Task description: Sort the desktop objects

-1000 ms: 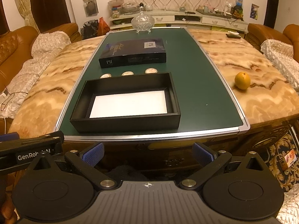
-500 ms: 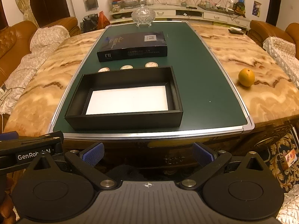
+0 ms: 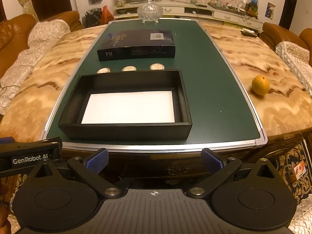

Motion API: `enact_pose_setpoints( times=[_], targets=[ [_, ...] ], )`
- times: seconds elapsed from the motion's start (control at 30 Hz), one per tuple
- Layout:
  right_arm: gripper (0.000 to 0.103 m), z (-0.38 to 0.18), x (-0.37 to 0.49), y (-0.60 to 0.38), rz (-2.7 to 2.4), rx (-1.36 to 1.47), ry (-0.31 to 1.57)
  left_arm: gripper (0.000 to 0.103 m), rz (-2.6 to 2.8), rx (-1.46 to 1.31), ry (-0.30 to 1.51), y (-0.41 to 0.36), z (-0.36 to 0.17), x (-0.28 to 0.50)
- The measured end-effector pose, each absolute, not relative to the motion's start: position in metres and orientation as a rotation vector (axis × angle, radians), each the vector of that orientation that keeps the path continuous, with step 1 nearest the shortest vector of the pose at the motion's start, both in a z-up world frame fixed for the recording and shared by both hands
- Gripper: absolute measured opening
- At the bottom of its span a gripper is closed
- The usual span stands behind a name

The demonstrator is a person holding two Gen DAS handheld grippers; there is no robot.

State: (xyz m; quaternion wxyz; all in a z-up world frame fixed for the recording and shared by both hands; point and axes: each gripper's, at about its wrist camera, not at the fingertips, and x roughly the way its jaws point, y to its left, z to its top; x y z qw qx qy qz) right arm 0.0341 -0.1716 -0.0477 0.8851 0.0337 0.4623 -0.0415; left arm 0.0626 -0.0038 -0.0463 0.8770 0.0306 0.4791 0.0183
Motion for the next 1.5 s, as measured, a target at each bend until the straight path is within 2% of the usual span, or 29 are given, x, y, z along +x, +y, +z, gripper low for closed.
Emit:
enact_pose_setpoints(
  times=[0.37,0.83,1.5],
  targets=[
    [0.103,-0.068,0.069,-0.182,-0.084,0.101,1.016,0.103,0.026,0.038,1.032,-0.004,-0.061,0.093],
    [0.103,-0.075,0.102,-0.189,-0.063,0.046,0.949,0.103,0.0,0.064,1.025,-0.016,-0.067,0.127],
    [0.103,-0.084,0.15,-0.207,-0.08,0.225,0.904,0.103,0.015,0.082,0.99,-0.031,-0.072,0.18]
  ],
)
